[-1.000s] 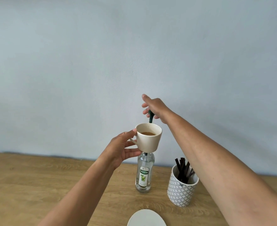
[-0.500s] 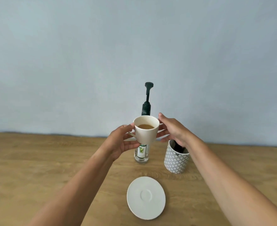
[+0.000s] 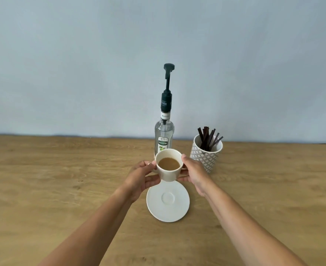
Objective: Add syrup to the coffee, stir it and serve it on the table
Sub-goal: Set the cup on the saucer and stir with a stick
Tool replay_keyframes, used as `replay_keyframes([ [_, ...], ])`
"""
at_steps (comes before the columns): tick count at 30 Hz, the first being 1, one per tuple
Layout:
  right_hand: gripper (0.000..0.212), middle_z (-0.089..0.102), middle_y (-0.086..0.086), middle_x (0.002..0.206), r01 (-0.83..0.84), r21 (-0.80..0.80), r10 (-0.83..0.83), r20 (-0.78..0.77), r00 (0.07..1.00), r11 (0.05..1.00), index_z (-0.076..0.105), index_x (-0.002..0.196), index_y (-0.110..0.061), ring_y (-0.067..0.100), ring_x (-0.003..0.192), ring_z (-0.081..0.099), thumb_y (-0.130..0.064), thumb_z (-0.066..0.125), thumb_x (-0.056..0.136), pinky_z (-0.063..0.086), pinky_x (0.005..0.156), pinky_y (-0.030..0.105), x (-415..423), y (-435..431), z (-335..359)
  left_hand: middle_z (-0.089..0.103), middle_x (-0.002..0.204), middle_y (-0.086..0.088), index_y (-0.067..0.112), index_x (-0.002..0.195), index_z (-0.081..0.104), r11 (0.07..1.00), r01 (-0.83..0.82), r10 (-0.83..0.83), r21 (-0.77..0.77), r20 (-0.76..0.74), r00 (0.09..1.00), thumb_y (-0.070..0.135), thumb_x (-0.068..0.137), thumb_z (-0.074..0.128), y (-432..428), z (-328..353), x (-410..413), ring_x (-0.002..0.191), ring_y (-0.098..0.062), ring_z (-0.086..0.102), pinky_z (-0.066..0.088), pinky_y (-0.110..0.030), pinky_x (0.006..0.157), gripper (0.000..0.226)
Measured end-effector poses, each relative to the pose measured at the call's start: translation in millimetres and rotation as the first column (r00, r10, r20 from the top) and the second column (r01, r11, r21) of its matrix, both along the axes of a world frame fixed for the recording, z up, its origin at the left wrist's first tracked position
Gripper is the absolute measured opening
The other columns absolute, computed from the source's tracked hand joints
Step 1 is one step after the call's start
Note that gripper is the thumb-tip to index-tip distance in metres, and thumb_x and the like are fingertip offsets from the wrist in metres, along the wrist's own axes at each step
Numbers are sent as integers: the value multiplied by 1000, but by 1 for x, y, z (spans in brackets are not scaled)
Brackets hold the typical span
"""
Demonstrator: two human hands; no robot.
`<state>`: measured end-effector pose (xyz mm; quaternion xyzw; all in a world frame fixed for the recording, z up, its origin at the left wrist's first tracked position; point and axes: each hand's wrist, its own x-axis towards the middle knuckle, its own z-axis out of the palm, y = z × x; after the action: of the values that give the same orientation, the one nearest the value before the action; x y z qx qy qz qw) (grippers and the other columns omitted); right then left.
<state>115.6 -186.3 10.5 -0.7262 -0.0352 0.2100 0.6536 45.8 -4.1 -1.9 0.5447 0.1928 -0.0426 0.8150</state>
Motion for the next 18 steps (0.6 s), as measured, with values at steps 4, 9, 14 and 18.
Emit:
replay_keyframes([
  [4,29,68,3,89,43,-14,-43,-27,999,999,66,91,-20,15,83,64,-31,42,103,56,74,36,-17,-2,-24,69,99,-12,15,83,55,1000,-20,21,5,-53,998,21,95,64,-5,-25,-13,89,-35,64,59,-39,84,17],
  [9,24,70,0,107,64,9,-63,-53,997,998,67,98,-23,15,102,64,-26,44,102,55,74,32,-30,-7,-43,71,89,-9,16,81,54,999,-20,22,27,-98,995,19,95,65,-9,-46,-25,75,-25,66,63,-31,73,17],
  [14,24,70,-2,106,64,8,-63,-91,994,998,68,95,-23,12,103,64,-25,46,102,57,86,40,-36,-11,-57,69,88,-13,12,83,57,998,-17,23,64,-102,995,17,95,64,-10,-57,-31,80,-21,65,60,-32,78,15],
  [18,25,70,-5,98,76,12,-74,-101,992,997,67,88,-21,6,92,65,-23,46,102,58,70,27,-39,-12,-60,67,91,-14,12,84,58,997,-11,20,77,-112,994,16,95,64,-11,-63,-32,85,-21,64,62,-30,76,14],
])
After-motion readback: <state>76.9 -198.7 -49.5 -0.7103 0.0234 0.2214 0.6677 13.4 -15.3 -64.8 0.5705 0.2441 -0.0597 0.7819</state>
